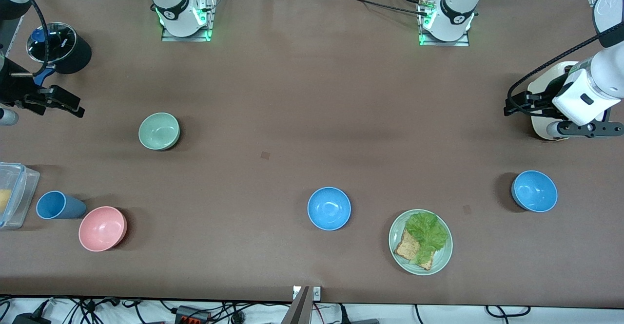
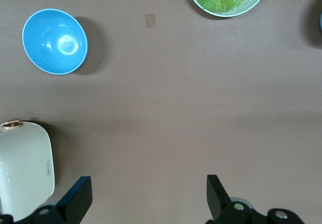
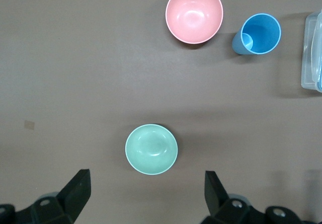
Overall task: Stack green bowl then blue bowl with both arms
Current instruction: 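Reach the right gripper toward the pale green bowl, then grasp the green bowl with the right gripper while the left gripper reaches the blue bowl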
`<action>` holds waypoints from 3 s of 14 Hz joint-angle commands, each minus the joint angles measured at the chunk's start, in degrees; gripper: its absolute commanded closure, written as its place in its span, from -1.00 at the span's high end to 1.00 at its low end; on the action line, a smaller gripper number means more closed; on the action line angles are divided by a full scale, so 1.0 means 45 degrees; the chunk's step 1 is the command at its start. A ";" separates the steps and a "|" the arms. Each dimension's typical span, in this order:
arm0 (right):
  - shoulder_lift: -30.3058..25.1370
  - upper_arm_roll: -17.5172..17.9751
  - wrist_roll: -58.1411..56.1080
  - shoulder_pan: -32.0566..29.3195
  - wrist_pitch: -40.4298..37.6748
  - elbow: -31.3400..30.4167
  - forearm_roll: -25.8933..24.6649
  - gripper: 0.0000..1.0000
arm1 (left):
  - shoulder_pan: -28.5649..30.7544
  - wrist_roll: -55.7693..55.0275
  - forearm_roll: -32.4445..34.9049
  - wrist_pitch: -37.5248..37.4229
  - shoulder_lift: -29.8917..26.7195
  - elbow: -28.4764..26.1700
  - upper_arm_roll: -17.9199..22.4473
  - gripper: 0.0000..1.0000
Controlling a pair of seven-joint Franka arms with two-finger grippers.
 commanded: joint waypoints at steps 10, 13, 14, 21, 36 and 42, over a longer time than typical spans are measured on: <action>0.0905 0.0076 -0.0031 0.0259 0.0258 -0.0644 -0.0627 1.00 | 0.0036 -0.0069 0.0196 -0.0727 0.0459 0.0605 0.0037 1.00; 0.2525 0.0057 -0.0012 0.0220 0.0589 -0.0703 -0.0608 1.00 | 0.0036 0.0028 0.0216 -0.0727 0.0595 0.0625 0.0076 1.00; 0.3091 0.0076 -0.0012 0.0200 0.0611 -0.0742 -0.0608 1.00 | 0.0016 0.0067 0.0371 -0.0727 0.0712 0.0683 0.0095 1.00; 0.5790 0.0037 -0.0031 -0.0444 0.1412 -0.1015 -0.0608 1.00 | 0.0812 0.1667 0.1525 -0.0300 0.2445 0.1521 0.0154 1.00; 0.6554 0.0076 -0.0012 -0.0445 0.1431 -0.2286 -0.0490 -1.00 | 0.4468 0.8095 0.1017 0.6027 0.8425 0.3047 -0.0002 1.00; 0.6241 0.1866 0.0240 -0.0308 0.0029 -0.0592 0.0602 -1.00 | 0.4372 0.7803 0.0978 0.6714 0.9130 0.3164 -0.0002 1.00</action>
